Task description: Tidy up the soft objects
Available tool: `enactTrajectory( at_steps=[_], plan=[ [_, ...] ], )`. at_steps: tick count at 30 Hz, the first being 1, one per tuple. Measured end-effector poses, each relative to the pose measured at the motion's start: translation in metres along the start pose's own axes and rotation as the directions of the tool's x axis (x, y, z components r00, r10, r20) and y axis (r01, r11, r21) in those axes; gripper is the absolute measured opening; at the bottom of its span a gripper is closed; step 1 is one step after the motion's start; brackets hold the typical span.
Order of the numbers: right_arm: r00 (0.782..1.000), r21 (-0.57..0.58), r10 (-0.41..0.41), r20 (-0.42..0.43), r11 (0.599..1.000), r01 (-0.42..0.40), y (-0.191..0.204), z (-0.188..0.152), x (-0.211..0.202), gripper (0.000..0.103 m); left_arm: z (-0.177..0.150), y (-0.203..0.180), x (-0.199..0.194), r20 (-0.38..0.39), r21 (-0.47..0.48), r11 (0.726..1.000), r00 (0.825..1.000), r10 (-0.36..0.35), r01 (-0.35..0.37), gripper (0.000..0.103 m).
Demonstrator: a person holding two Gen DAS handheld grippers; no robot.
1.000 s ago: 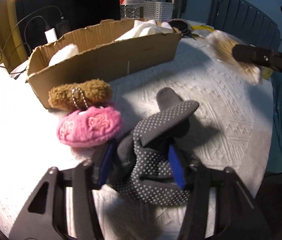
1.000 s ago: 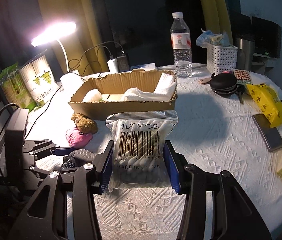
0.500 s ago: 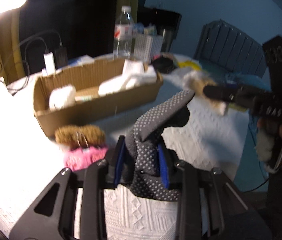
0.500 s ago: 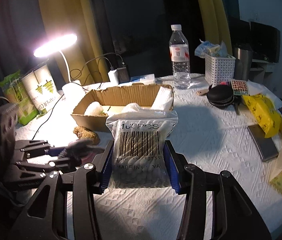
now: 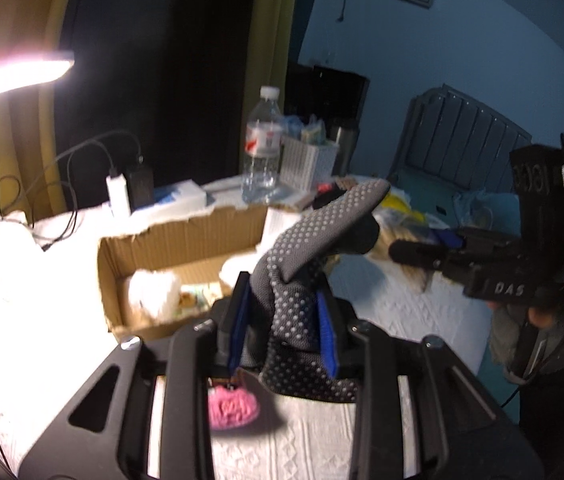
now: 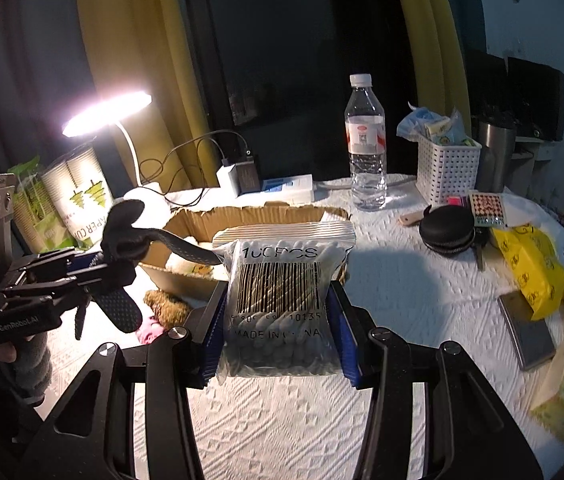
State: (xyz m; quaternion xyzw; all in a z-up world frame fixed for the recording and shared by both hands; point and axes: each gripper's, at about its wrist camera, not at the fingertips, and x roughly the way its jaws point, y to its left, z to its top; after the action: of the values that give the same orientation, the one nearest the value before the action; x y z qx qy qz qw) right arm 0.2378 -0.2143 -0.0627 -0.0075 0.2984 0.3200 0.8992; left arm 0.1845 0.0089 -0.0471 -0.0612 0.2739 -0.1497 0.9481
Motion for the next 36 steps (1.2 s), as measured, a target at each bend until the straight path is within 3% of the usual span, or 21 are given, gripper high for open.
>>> enactTrajectory(
  at_steps=[6, 19, 36],
  plan=[
    [1.000, -0.006, -0.003, 0.013, 1.000, 0.003, -0.002, 0.012, 0.007, 0.050, 0.015, 0.003, 0.005, 0.036, 0.008, 1.000, 0.999, 0.011, -0.011, 0.031],
    [1.000, -0.009, 0.005, 0.019, 1.000, -0.005, -0.008, 0.032, 0.029, 0.050, 0.032, 0.025, 0.028, 0.057, 0.000, 0.994, 0.992, 0.111, -0.111, 0.031],
    [0.999, 0.010, 0.041, -0.019, 0.999, -0.040, -0.018, 0.054, 0.082, 0.050, 0.034, 0.064, 0.086, -0.024, -0.091, 0.983, 0.987, 0.157, -0.158, 0.033]
  ],
)
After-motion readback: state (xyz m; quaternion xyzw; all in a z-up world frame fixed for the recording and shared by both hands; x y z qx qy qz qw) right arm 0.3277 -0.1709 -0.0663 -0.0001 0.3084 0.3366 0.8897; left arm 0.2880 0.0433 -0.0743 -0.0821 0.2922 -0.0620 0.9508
